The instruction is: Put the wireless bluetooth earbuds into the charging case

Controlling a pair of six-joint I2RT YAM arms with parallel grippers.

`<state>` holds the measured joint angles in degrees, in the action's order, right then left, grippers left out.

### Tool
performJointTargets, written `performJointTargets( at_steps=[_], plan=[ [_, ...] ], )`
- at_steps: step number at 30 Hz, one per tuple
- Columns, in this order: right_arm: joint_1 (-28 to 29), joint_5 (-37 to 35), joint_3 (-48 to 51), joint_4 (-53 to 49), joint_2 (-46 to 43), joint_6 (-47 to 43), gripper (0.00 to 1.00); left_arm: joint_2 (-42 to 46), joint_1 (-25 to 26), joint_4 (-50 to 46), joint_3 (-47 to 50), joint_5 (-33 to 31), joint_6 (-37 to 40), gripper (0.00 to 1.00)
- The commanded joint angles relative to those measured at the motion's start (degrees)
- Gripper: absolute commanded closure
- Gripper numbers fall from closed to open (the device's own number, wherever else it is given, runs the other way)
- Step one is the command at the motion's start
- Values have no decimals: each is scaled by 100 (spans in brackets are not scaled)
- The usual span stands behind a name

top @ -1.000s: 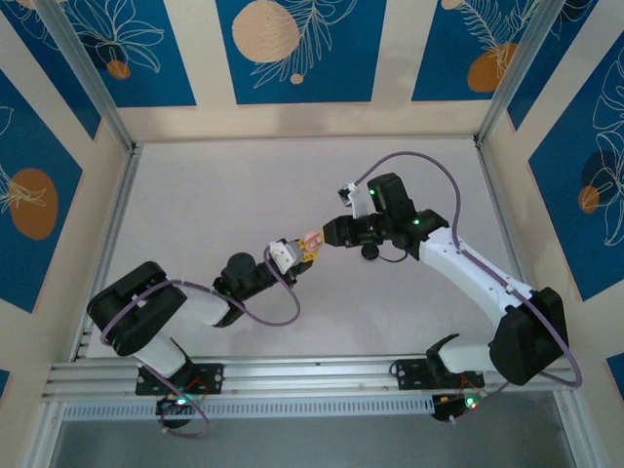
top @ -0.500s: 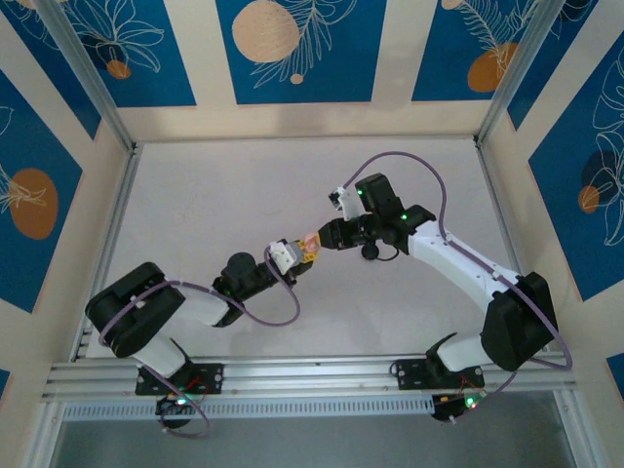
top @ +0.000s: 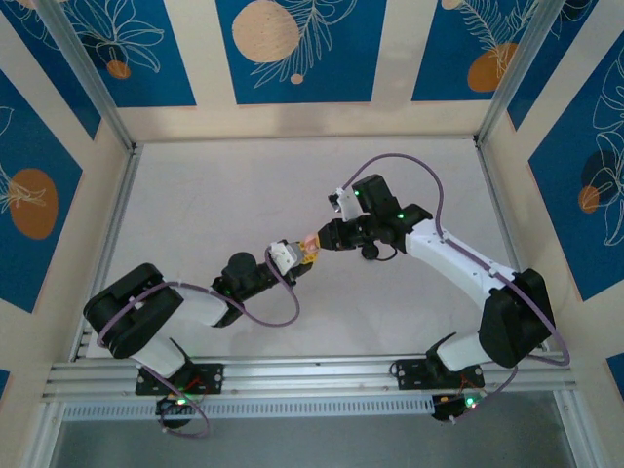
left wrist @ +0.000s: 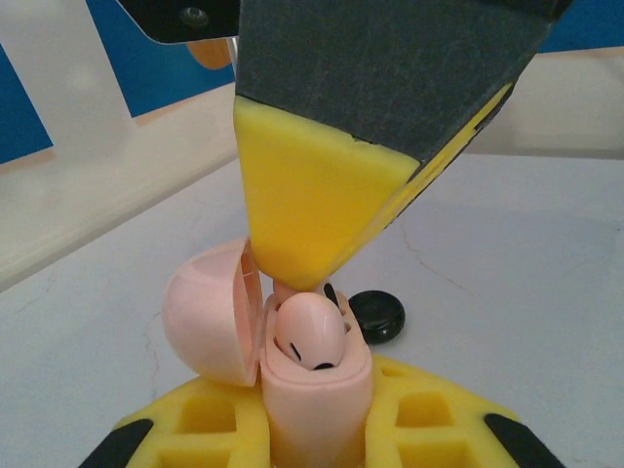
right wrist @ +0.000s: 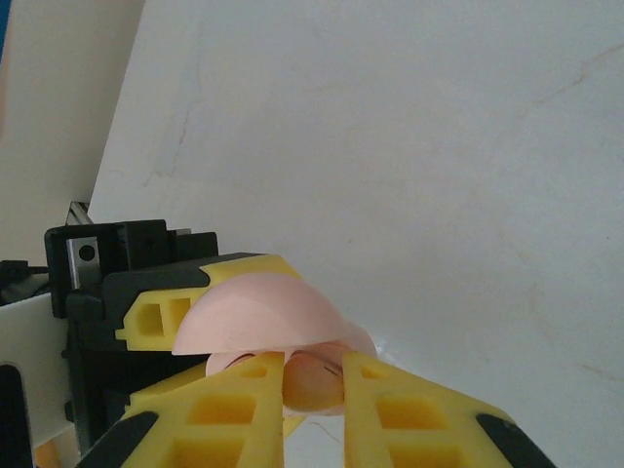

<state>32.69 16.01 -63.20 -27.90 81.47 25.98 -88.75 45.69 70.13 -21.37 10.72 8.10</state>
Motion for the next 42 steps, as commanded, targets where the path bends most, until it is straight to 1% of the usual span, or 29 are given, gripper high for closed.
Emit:
performJointTargets(
  at_steps=[1,4,6,10,14,15,23,30,34,42],
  plan=[
    [147,159,-188,-544,52,180,76,157,81,352,-39,64,126,88],
    [38,148,-253,-613,-97,114,70,161,86,361,-26,62,130,88],
    [-56,156,-263,-612,-232,95,68,178,87,362,-8,44,130,88],
    [-218,238,-272,-586,-478,41,68,200,80,348,10,35,148,88],
    [-284,398,-272,-481,-525,35,68,183,83,368,10,44,140,88],
    [-289,403,-281,-472,-501,29,68,182,81,370,10,44,140,88],
    [-304,609,-326,-334,-219,-18,83,208,89,338,1,51,148,88],
    [-286,711,-289,-205,-40,-22,85,219,91,298,-17,54,161,88],
    [-250,608,-264,-249,52,-58,88,228,89,293,-34,69,165,88],
    [-132,243,-142,-638,210,-162,89,294,95,248,-42,123,184,88]
  ],
)
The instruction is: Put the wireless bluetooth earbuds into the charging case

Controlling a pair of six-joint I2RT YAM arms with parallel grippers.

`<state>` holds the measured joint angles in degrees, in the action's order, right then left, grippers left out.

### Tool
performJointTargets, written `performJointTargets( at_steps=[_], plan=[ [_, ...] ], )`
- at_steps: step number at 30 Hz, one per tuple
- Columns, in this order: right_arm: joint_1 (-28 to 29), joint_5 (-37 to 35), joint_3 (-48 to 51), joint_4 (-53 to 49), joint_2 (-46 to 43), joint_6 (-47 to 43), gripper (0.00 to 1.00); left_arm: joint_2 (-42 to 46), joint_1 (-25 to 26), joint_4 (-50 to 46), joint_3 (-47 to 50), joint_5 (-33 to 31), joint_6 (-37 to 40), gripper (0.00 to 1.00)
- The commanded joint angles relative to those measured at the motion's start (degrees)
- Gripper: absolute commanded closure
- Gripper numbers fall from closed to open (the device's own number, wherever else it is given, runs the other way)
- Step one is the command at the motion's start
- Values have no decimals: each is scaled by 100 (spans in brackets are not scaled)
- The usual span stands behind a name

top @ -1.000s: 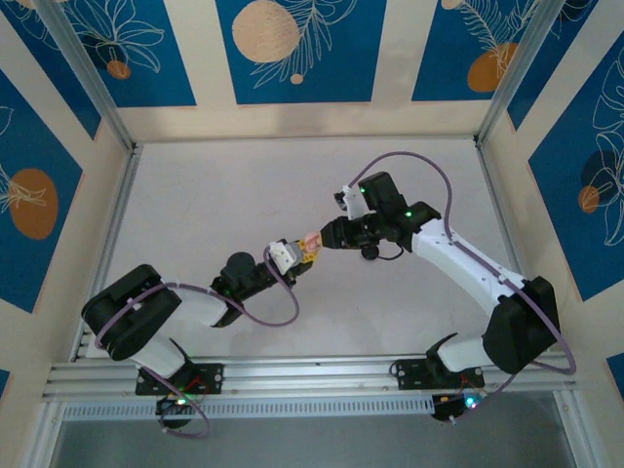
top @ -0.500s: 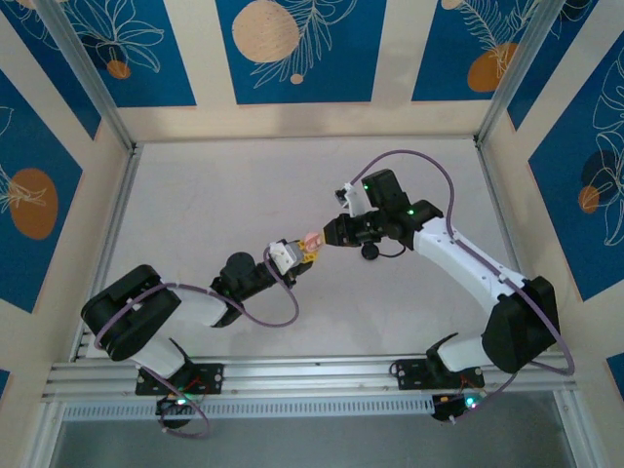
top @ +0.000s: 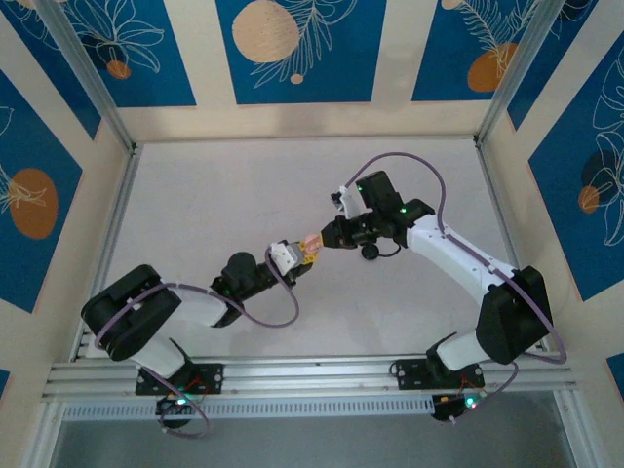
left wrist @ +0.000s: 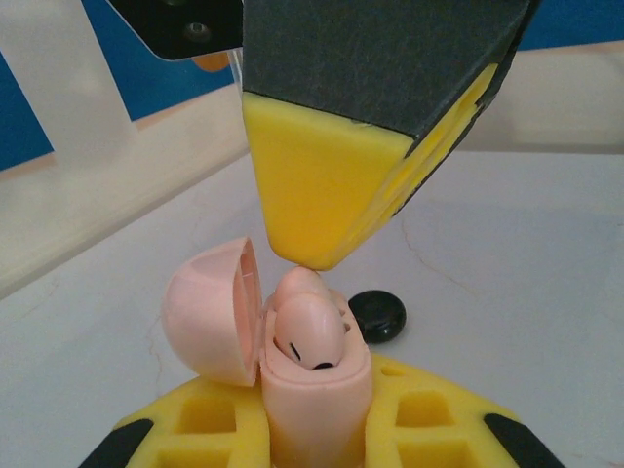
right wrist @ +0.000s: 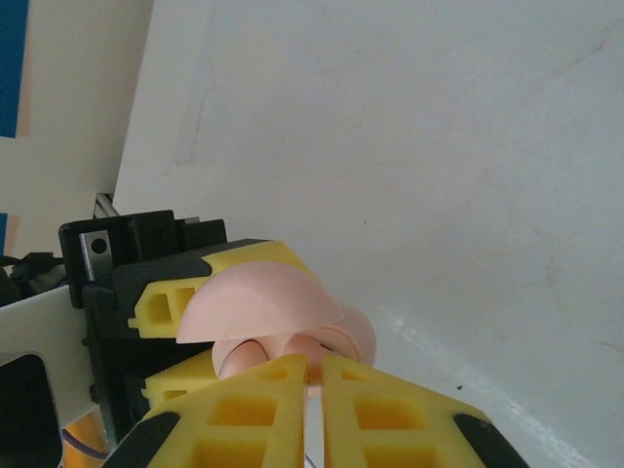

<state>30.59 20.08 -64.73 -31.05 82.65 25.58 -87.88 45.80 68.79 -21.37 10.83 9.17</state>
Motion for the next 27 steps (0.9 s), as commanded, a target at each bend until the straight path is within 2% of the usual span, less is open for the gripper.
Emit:
performJointTargets(
  at_steps=[1,4,8,15,17,20,27],
  plan=[
    [74,-186,10,-370,78,-136,89,225,86,372,-35,120,80,88],
    [79,-213,-2,-386,-9,-192,88,259,81,330,-43,147,98,88],
    [7,-194,-57,-238,-316,-364,79,272,85,315,-35,234,109,88],
    [-441,327,182,429,-989,-890,55,324,85,266,-64,664,63,87],
    [-581,572,265,596,-1070,-1023,51,324,85,258,-103,884,3,87],
    [-737,1018,303,681,-1028,-1174,50,301,82,296,-161,1173,-118,87],
    [-681,2091,192,533,-609,-1644,51,271,81,383,-288,1677,-318,87]
  ],
)
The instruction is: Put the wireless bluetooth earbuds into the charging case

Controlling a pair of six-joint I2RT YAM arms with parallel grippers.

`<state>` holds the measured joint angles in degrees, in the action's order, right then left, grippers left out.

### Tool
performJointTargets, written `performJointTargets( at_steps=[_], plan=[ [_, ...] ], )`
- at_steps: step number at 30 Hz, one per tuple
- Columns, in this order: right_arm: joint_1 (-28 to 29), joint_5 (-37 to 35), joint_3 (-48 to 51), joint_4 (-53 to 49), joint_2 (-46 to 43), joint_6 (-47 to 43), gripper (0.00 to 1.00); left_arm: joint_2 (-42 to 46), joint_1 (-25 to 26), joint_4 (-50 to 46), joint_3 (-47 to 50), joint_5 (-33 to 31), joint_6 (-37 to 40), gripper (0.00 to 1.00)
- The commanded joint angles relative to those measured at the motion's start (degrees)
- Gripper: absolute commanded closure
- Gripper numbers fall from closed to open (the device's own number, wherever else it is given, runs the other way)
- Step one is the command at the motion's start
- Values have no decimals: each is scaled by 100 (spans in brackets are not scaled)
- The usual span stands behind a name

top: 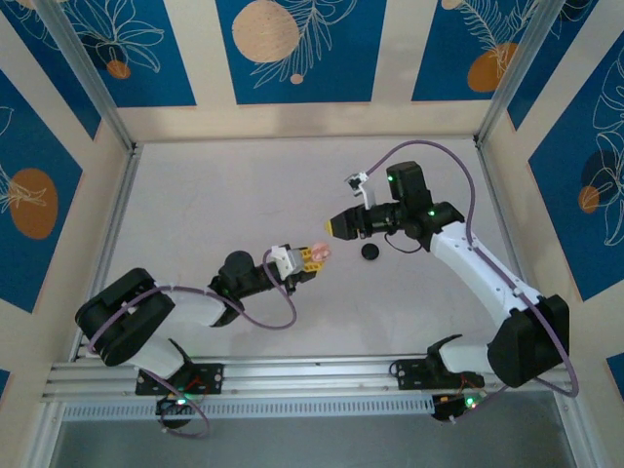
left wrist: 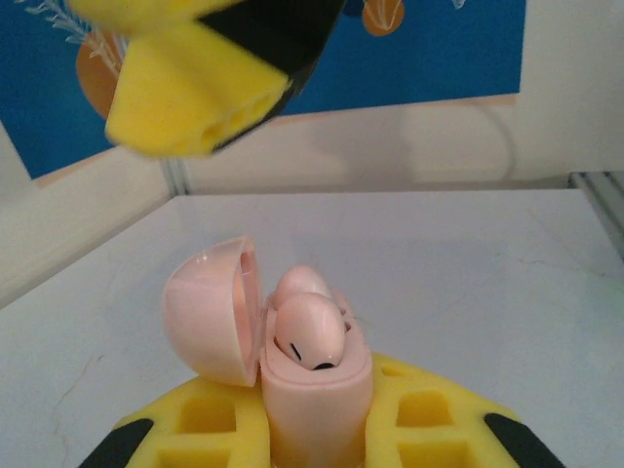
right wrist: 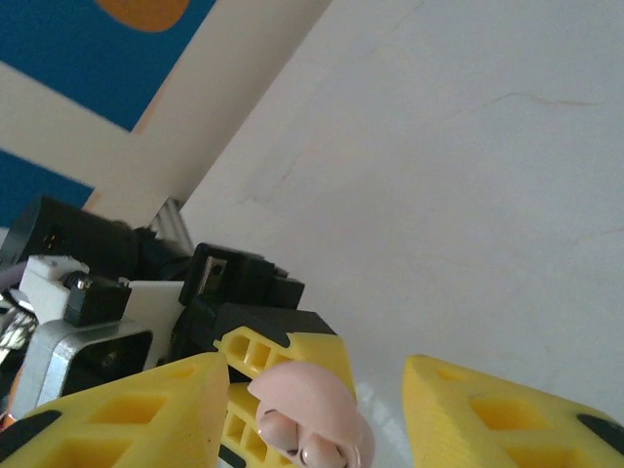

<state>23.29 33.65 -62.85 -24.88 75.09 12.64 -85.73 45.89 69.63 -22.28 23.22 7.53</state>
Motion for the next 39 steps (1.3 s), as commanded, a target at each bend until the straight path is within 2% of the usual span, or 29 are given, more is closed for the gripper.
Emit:
performJointTargets(
  at_steps=[1,6,9,16,21,24,27,32,37,39],
  plan=[
    [61,818,-10,-114,210,-404,51,57,70,289,-214,487,-184,87],
    [95,1171,-77,-341,523,-640,50,66,77,280,-250,587,-230,87],
    [123,1443,-37,-516,548,-778,52,107,78,241,-235,431,-234,87],
    [72,2014,327,-455,3,-794,58,204,74,78,-163,-104,-129,87],
    [-50,2174,602,-296,-381,-629,62,233,75,56,-145,-186,-168,87],
    [-219,1731,792,-53,-575,-238,62,232,72,-118,-210,-222,-372,86],
    [-505,1100,980,300,-730,384,61,195,77,-717,-441,-239,-817,85],
    [-1062,391,1323,779,-963,1433,60,-82,52,-1343,-723,-550,-2066,86],
    [-1195,-170,1387,445,-1032,1619,60,-166,62,-2796,-1249,-483,-3366,89],
    [-1196,-246,1437,397,-1055,1671,60,-130,65,-3431,-1412,-669,-3706,89]
  ],
)
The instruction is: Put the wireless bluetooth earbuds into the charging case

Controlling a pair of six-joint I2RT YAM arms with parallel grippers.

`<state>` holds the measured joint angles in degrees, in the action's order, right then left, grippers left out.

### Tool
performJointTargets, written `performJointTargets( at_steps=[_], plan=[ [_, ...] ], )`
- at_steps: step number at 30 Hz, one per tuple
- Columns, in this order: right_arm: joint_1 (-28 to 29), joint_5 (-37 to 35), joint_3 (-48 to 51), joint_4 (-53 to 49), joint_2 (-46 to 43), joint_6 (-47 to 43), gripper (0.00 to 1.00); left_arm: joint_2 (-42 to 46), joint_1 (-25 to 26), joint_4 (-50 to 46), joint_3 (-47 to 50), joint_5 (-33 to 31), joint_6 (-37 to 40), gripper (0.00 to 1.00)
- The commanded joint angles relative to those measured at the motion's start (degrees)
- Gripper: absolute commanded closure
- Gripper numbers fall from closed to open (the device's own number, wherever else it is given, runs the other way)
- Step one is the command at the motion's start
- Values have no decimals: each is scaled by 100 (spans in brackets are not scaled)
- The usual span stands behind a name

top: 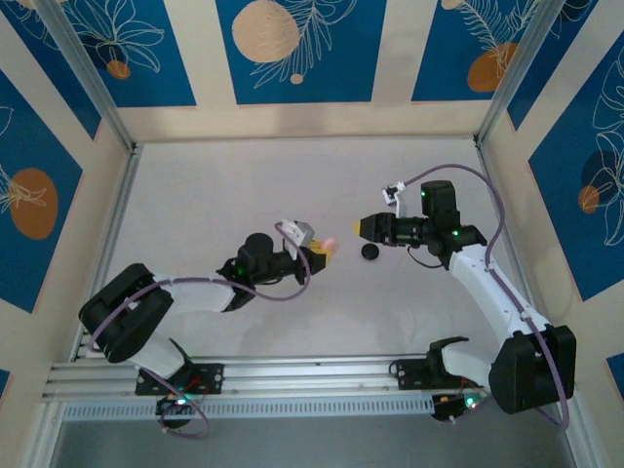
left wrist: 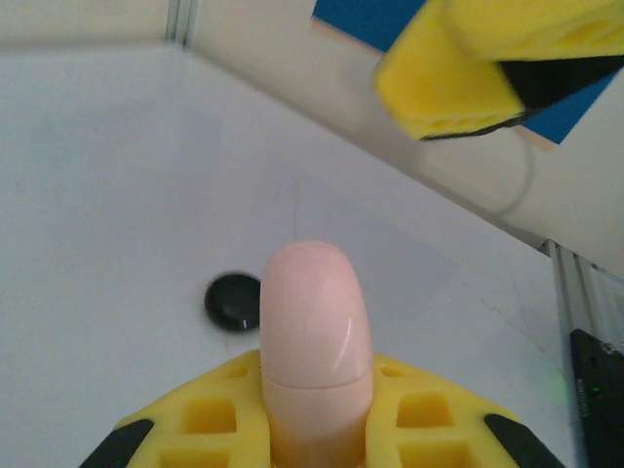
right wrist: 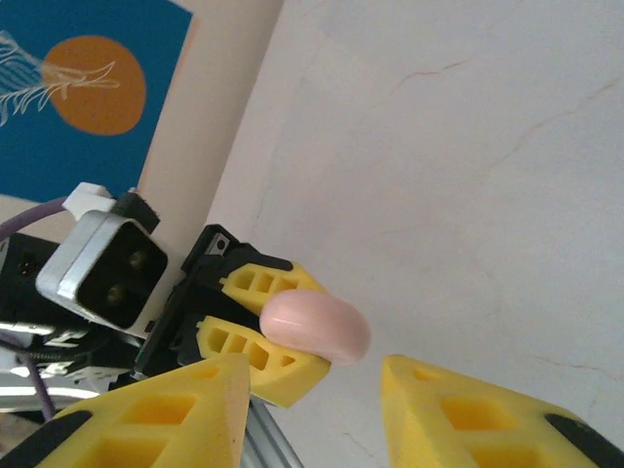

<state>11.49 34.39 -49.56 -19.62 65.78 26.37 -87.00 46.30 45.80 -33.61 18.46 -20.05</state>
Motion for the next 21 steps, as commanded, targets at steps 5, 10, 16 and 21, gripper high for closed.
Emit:
performJointTargets(
  at_steps=[5,10,16,21],
  plan=[
    [-24,-497,241,-148,-253,404,59,147,17,-2589,-648,-852,-1512,87],
    [-24,-526,313,-144,-327,397,59,88,11,-3262,-777,-981,-1761,85],
    [-24,-538,367,-184,-328,369,59,-145,10,-3426,-954,-536,-2306,84],
    [-20,-502,386,-197,-329,356,61,-397,10,-3628,-1077,-431,-2442,83]
  ],
)
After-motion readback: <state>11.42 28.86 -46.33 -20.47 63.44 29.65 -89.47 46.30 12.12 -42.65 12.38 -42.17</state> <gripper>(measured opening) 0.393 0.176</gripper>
